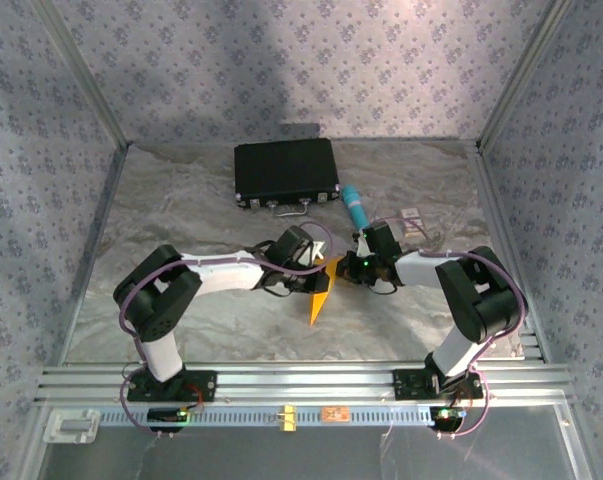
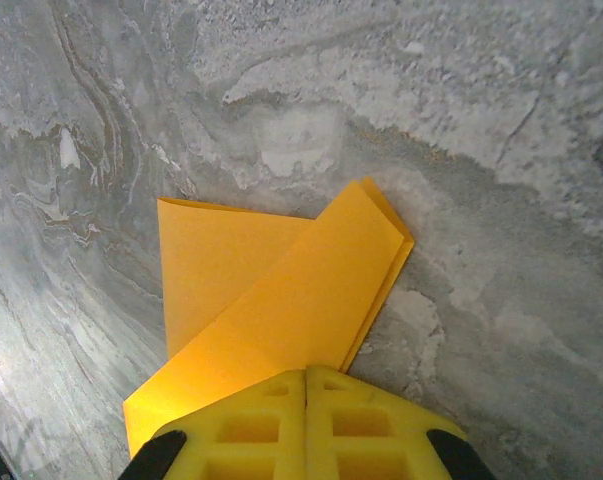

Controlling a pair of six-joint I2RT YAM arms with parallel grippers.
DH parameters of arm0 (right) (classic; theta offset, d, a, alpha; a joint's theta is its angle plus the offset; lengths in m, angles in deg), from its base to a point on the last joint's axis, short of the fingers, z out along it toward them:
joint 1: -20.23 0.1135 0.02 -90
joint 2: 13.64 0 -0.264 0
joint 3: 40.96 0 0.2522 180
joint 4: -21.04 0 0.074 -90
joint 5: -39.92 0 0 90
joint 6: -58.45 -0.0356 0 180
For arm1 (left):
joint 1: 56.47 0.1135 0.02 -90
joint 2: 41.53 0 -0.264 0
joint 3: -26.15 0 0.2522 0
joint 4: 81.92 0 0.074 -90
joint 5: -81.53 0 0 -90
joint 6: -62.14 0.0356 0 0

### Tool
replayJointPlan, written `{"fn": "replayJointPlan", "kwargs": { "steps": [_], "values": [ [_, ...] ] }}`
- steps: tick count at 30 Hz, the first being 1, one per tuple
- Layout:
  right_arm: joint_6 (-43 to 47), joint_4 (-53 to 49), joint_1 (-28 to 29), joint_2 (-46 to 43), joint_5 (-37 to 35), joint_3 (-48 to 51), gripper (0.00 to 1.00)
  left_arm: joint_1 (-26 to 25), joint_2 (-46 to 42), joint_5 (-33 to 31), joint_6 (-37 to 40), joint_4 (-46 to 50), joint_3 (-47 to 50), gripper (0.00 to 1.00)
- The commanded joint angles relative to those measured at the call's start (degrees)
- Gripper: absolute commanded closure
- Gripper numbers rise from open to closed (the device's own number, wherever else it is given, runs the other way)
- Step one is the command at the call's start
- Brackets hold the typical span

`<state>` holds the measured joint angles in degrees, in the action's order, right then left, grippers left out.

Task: Fold a paper plane with a square sheet of paper (pick it up from the middle)
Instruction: Fold the wing for the fifth time at the center of the table.

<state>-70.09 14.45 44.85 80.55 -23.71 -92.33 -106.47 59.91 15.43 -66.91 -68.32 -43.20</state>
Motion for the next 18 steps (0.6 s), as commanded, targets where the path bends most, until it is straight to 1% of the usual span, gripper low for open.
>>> {"fn": "replayJointPlan", "kwargs": {
  "steps": [1,3,8,11,18],
  "values": [
    [-0.6,-2.3,-0.4,1.4,-2.9,1.7,0.98,-0.4,3.1,3.2,0.2,0.4,-2.5,0.95],
    [-0.7,-2.1,-0.3,1.5,-2.9,1.7,0.98,-0.4,5.1,4.0,0.0,0.6,-3.0,0.96],
    [-0.7,-2.3,-0.4,1.8,-3.3,2.0,0.98,-1.0,6.3,1.9,0.3,3.6,-1.2,0.97],
    [-0.5,-2.4,-0.5,1.9,-3.6,2.0,0.98,-1.8,5.5,1.2,0.4,4.2,0.8,0.97],
    [-0.3,-2.7,-0.5,2.3,-3.7,1.8,0.98,-3.2,4.1,0.4,1.3,6.5,1.8,0.94]
  ]
}}
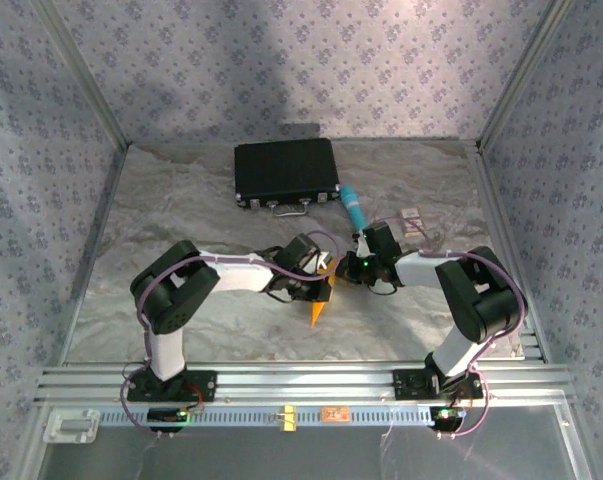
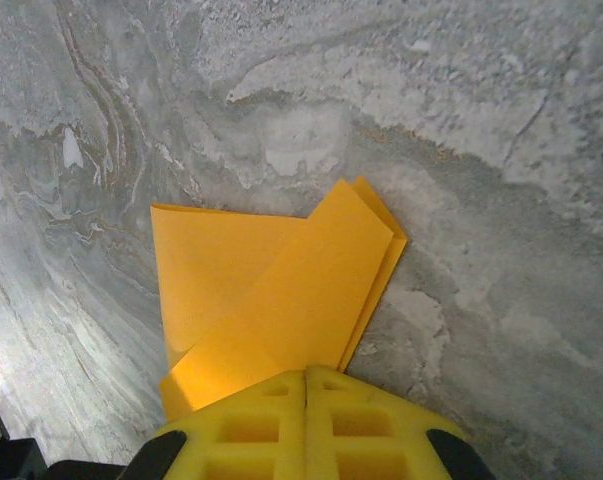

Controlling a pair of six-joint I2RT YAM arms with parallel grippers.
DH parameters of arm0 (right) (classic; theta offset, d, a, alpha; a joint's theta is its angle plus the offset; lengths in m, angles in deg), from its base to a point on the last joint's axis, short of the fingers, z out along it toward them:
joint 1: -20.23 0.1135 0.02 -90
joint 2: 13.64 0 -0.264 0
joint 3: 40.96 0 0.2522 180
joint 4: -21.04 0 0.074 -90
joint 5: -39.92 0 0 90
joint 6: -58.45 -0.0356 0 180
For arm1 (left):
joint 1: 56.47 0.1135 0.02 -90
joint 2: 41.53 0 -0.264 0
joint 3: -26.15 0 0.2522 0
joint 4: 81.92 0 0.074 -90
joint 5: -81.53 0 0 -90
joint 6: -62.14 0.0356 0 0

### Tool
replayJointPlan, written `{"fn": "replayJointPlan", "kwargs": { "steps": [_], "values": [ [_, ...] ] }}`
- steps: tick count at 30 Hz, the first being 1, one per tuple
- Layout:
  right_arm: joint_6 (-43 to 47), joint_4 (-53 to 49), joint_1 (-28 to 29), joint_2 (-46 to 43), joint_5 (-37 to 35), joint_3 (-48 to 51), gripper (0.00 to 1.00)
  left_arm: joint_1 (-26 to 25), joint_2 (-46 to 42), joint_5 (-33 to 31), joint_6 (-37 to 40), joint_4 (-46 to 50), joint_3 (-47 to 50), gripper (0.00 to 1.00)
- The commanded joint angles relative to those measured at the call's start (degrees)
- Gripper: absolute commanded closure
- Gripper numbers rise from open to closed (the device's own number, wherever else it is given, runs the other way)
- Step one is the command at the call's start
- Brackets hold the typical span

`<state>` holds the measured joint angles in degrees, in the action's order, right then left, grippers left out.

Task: Fold a paper plane with a square sheet of paper (pick it up from the middle)
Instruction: Fold the wing for the fifth time at the center of the table, then turn over a paper plane at the center of the table.

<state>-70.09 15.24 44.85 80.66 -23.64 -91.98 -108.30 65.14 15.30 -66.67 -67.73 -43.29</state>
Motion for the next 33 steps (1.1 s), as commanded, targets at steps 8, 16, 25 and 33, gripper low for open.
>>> {"fn": "replayJointPlan", "kwargs": {
  "steps": [8,16,25,33],
  "values": [
    [-0.2,-3.1,-0.5,2.3,-3.3,1.3,0.98,-2.3,-7.7,-0.6,1.0,6.4,6.2,0.89],
    [1.2,-1.3,-0.3,-1.4,1.2,1.1,0.94,2.4,-19.9,-3.2,-1.0,1.8,12.3,0.87],
    [0.3,-6.8,-0.2,-11.4,-0.8,4.7,0.79,9.1,-15.7,3.3,-4.5,-2.6,12.7,0.7],
    [-2.2,-5.4,1.7,-12.9,0.5,7.3,0.78,8.8,-10.2,5.9,-4.3,-2.7,10.5,0.64]
  ]
}}
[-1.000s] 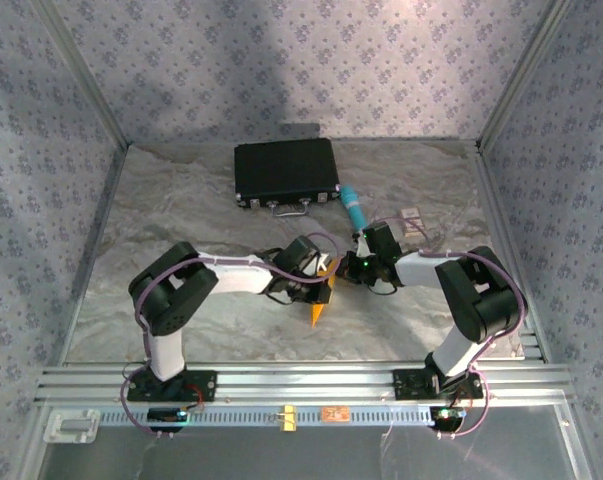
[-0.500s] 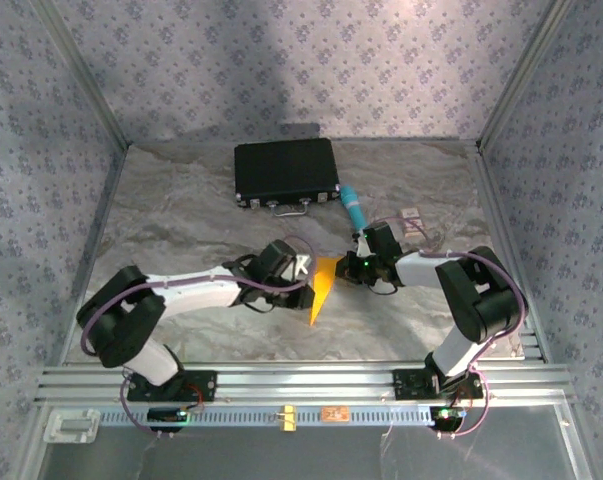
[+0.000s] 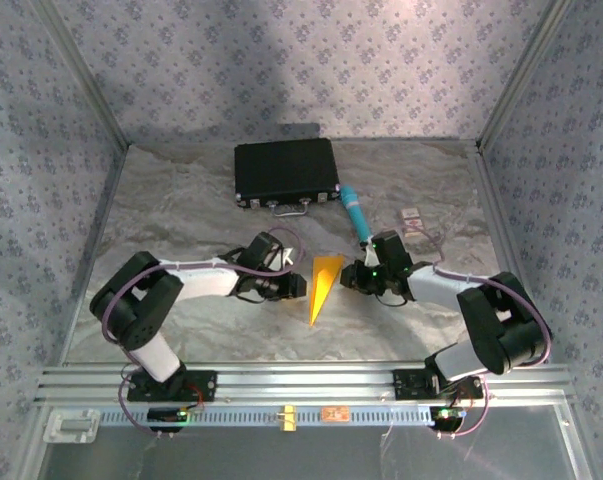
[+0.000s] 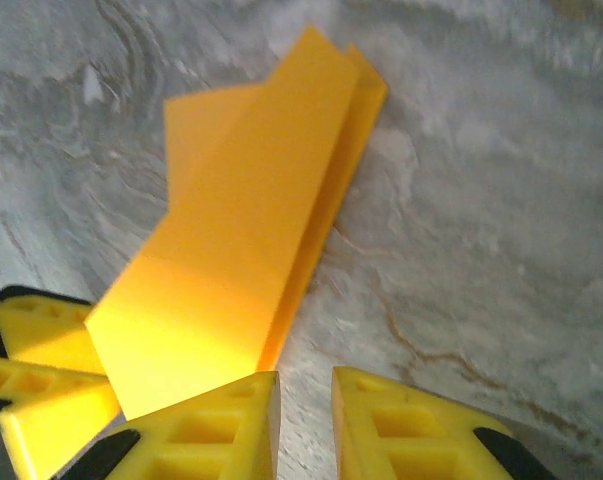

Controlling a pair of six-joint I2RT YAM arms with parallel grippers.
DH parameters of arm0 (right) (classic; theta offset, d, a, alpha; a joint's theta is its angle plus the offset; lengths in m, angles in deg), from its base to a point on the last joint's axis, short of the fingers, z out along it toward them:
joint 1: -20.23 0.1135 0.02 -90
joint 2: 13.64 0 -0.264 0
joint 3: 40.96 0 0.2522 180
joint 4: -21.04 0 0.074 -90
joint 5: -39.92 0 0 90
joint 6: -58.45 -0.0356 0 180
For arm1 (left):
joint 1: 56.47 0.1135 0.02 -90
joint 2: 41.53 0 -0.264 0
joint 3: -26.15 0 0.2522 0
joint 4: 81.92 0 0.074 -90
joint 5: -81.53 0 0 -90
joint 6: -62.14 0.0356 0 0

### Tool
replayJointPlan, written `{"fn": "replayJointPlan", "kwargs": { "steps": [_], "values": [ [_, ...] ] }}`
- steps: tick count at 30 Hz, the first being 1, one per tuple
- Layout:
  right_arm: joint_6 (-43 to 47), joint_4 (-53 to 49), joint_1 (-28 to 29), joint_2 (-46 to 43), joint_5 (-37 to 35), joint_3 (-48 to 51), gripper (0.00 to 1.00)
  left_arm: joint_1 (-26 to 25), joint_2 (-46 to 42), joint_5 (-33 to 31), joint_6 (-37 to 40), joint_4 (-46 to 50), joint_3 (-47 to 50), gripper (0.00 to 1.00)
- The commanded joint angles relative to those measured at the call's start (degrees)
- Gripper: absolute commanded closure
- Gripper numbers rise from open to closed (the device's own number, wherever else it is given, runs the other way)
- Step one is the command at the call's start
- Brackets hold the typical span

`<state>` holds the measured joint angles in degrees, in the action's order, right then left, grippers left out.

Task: Fold a paper plane with a square sheet of paper (pick it up from the middle)
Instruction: Turn over a paper plane at the center of the table.

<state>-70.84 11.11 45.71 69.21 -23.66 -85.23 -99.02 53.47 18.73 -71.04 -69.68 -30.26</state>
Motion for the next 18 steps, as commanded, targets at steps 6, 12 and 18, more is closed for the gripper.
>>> {"fn": "replayJointPlan", "kwargs": {
  "steps": [6,12,18],
  "values": [
    [-1.7,-0.7,1.9,-1.1,0.7,0.6,0.78,-2.3,4.4,3.6,0.3,-0.9,-4.9,0.64],
    [-1.8,-0.3,2.7,-0.5,0.9,0.7,0.78,-3.2,6.6,1.7,0.4,1.6,-6.5,0.65],
    [-2.3,0.4,3.9,1.0,1.1,0.7,0.8,-4.1,7.7,2.3,0.8,2.0,-7.9,0.7]
  ]
}}
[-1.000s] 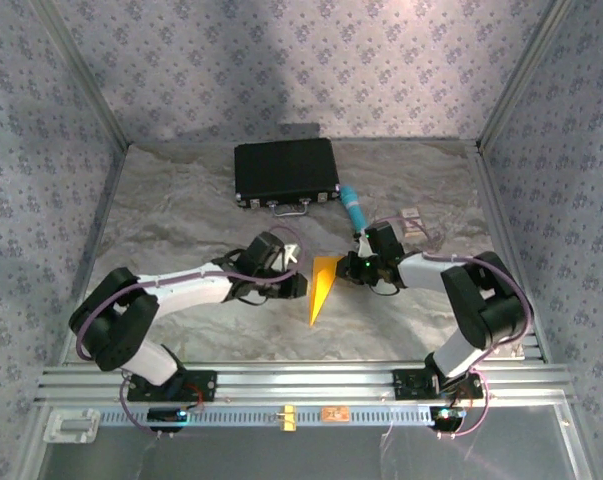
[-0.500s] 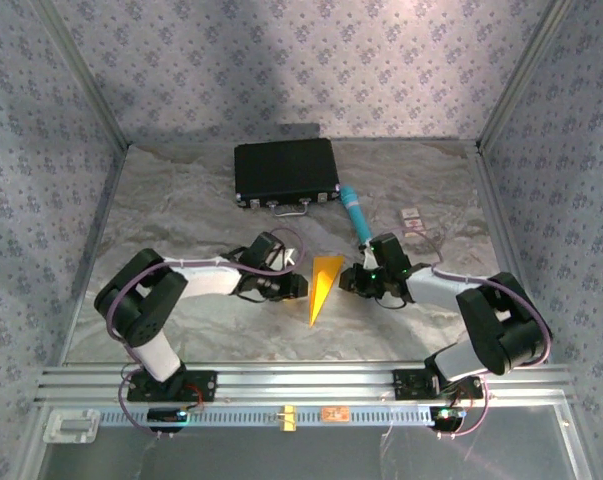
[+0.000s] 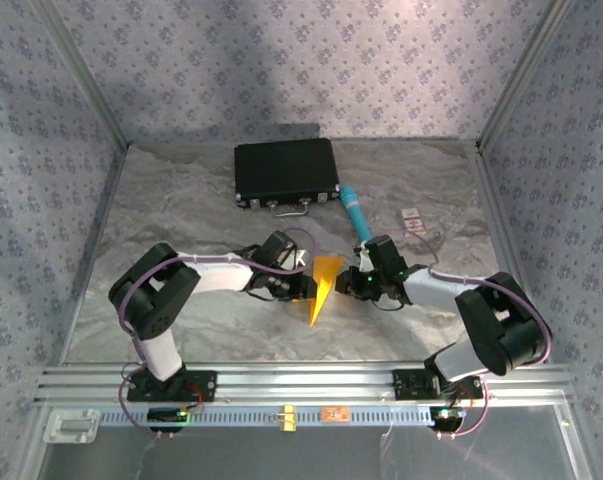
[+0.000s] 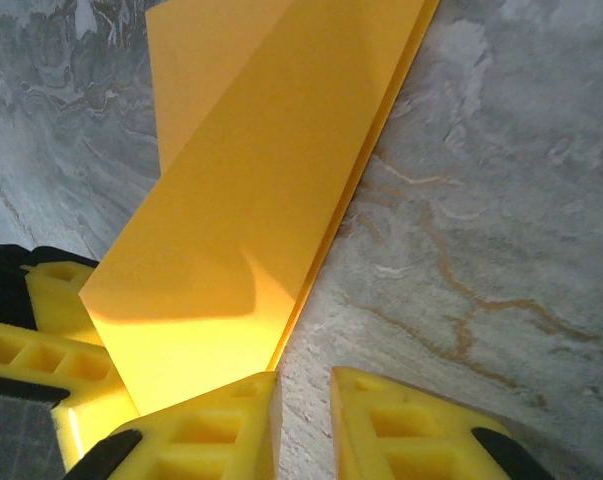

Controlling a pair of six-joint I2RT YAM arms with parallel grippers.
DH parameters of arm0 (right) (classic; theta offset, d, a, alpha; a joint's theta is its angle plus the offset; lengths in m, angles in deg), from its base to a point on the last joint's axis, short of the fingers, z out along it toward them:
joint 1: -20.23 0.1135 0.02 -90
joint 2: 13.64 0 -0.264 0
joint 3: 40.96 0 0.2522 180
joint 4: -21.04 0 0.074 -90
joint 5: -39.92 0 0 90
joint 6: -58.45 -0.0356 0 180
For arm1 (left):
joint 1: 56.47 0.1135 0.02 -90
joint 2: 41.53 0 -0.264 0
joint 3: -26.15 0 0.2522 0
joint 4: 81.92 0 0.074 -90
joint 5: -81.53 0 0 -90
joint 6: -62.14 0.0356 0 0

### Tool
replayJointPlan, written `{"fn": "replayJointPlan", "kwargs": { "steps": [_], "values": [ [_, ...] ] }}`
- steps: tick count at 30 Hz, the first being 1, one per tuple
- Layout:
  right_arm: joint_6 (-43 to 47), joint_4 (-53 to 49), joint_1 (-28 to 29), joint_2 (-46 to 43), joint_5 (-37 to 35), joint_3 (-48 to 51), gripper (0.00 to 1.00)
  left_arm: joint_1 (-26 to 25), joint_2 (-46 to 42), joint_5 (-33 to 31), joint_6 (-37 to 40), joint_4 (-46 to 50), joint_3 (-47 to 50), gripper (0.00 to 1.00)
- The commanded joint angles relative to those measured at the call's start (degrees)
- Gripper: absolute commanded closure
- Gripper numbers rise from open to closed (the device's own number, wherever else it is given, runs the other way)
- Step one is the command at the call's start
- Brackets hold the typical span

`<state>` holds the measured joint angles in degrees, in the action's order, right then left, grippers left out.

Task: Fold a paper plane with a square sheet of paper (pick it up from the middle)
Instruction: Turn over a paper plane at the center of the table.

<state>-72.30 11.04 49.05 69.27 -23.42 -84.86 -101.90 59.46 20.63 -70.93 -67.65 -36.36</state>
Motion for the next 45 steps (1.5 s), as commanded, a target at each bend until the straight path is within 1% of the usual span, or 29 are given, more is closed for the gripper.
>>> {"fn": "replayJointPlan", "kwargs": {
  "steps": [1,8,16,19,25,29,31,34,36,37,39,40,42,45],
  "values": [
    [-0.8,0.7,0.5,1.1,0.9,0.4,0.8,-1.2,1.7,0.5,0.6,-0.1,-2.0,0.7],
    [-1.4,2.5,0.8,2.3,2.4,1.2,0.83,-1.5,1.8,2.1,0.0,-2.3,-2.1,0.72],
    [-2.1,4.0,0.8,2.8,2.7,2.2,0.84,-1.6,2.3,2.9,-0.1,-3.4,-1.9,0.74],
    [-2.2,4.1,0.8,2.8,2.7,2.3,0.84,-1.7,2.9,4.4,-0.3,-4.4,-2.1,0.77],
    [-2.6,4.1,0.7,2.6,2.4,2.3,0.83,-1.8,2.6,5.0,-0.7,-5.7,-2.0,0.81],
    [-2.5,3.3,0.6,1.3,1.5,2.4,0.83,-1.9,2.1,4.3,-0.7,-5.1,-2.0,0.89],
    [-2.5,2.2,0.4,-0.7,0.0,2.7,0.83,-1.9,0.7,2.2,-0.5,-3.9,-1.8,0.93],
    [-2.0,-0.9,-0.2,-3.9,-3.3,2.9,0.82,-1.9,-2.7,-4.8,0.1,1.4,-1.7,0.96],
    [-1.4,-2.8,-0.5,-5.6,-4.9,2.8,0.82,-2.1,-5.1,-10.6,1.1,7.1,-2.5,0.97],
    [-1.1,-3.4,-0.5,-6.1,-5.2,2.7,0.82,-2.4,-5.8,-14.0,1.8,11.6,-3.6,0.97],
    [-1.0,-4.4,-0.5,-6.8,-5.7,2.4,0.81,-4.1,-6.7,-23.2,4.1,21.5,-7.5,0.97],
    [-0.9,-4.6,-0.6,-6.9,-5.7,2.2,0.81,-4.7,-6.7,-26.2,5.0,24.6,-8.8,0.97],
    [-1.2,-4.6,-0.6,-6.9,-5.4,1.8,0.81,-4.9,-6.3,-28.6,5.1,29.3,-10.8,0.98],
    [-1.2,-4.6,-0.2,-6.6,-5.2,1.1,0.81,-4.9,-5.6,-29.4,4.5,31.2,-12.0,0.99]
  ]
}}
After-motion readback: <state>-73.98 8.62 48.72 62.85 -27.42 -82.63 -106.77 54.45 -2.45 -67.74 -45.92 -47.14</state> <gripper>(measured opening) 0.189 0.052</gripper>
